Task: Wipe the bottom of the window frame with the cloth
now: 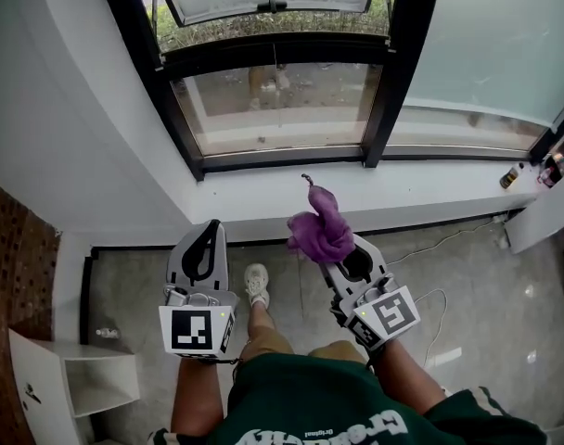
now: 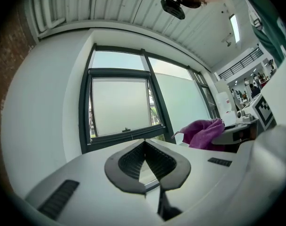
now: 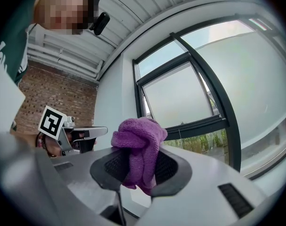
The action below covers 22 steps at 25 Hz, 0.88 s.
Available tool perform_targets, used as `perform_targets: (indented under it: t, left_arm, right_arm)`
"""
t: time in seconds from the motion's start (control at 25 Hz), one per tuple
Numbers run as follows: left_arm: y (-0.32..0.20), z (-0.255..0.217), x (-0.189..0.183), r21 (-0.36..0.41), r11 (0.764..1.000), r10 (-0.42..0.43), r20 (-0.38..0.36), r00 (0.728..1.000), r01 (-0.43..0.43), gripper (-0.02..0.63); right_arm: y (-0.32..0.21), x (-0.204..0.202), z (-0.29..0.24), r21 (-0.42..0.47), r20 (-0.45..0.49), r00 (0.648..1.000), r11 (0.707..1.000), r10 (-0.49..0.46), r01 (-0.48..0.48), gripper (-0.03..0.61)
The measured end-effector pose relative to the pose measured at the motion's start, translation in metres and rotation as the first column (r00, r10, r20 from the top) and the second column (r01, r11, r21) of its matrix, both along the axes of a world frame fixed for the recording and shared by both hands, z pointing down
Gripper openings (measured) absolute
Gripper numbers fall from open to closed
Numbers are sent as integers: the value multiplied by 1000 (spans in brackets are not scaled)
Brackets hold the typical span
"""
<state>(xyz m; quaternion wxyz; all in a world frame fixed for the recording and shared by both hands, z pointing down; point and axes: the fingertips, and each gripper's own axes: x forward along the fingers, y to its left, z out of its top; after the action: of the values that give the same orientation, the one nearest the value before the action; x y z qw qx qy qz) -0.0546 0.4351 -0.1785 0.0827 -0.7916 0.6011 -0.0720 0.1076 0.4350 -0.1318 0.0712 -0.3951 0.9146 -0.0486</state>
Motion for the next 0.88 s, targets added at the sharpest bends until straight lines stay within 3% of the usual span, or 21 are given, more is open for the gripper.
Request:
perform_targets:
  t: [0.32, 0.88]
  left_arm:
    - [-139, 5, -40, -18, 997, 78, -18, 997, -78, 9]
    - [-357, -6, -99, -56, 978, 200, -19, 980, -201, 9]
  right_arm:
    - [-122, -49, -2, 23, -36, 998, 999, 43, -42, 120]
    - [-326, -128, -11, -26, -83, 988, 991, 129, -132, 120]
